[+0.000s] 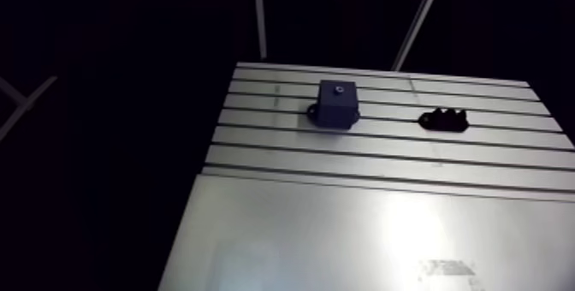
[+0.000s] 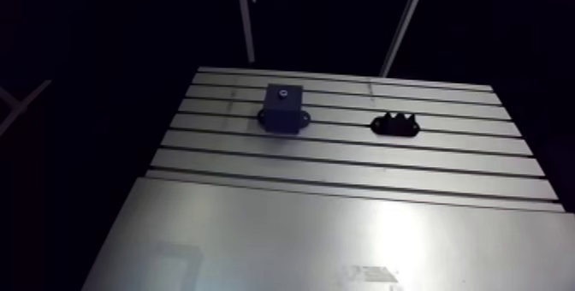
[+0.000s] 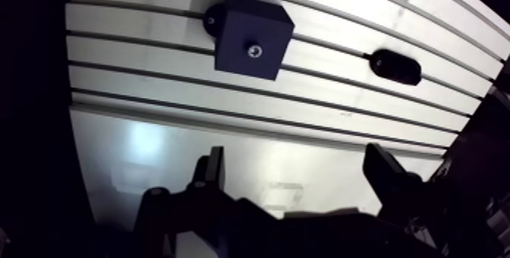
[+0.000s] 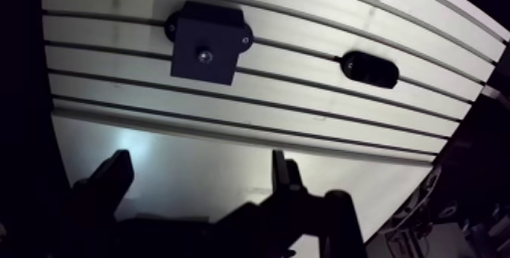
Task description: Pick up the M10 bolt and insert it into the hole until fully seated.
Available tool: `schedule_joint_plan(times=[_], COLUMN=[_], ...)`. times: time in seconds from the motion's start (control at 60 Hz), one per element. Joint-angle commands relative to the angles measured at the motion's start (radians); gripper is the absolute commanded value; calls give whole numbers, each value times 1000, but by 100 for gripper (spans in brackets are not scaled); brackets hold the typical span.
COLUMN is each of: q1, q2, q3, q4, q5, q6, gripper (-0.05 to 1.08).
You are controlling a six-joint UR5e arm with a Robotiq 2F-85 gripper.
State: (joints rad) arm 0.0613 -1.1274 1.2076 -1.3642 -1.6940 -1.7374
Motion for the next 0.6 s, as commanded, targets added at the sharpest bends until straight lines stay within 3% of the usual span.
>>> schedule_joint_plan(times=[0.017, 0.3, 0.6], q1=[-56, -104, -104], q2=[-172, -289, -388], q3=[138, 267, 316], q4=[-20, -33, -57], q5=[13, 22, 34], q6=[21, 31, 58], gripper=[0, 0, 0])
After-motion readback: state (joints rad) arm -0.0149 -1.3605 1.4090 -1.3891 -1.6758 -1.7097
